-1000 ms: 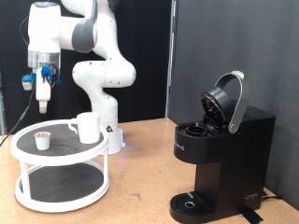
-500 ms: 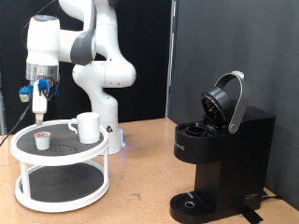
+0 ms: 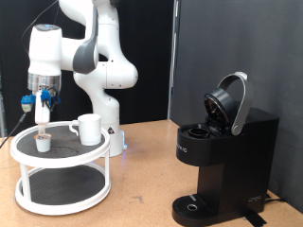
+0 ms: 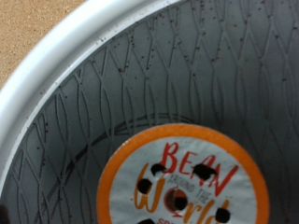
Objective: Make a cup of coffee with the keurig machine
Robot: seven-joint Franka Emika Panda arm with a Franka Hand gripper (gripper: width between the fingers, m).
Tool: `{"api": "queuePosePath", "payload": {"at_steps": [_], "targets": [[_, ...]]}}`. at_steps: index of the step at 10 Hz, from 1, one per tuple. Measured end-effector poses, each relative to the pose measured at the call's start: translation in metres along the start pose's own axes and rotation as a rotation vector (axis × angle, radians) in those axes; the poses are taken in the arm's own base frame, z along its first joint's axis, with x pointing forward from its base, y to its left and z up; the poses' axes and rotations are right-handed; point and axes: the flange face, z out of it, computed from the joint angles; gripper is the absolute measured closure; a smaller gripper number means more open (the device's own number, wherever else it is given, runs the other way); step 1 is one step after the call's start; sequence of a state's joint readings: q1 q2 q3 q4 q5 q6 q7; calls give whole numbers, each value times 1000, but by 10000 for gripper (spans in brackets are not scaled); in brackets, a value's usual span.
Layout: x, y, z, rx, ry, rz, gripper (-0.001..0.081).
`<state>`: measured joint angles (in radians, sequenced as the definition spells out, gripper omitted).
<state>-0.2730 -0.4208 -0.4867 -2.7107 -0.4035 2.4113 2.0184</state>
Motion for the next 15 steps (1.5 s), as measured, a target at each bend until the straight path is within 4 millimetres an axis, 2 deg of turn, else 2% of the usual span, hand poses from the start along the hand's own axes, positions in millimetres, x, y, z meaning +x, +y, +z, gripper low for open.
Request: {"api": "queuePosePath", "payload": {"at_steps": [5,10,11,12,13,14,15], "targets": [[-2,6,16,5,11,-20,72],[0,8,20,11,9,-10,72],[0,8,21,11,11,-12,178],[1,9,21,11,14,-13,178],[1,9,22,11,16,-15,360],[2,9,22,13,18,-17,360],[2,9,22,14,18,-16,436]]}}
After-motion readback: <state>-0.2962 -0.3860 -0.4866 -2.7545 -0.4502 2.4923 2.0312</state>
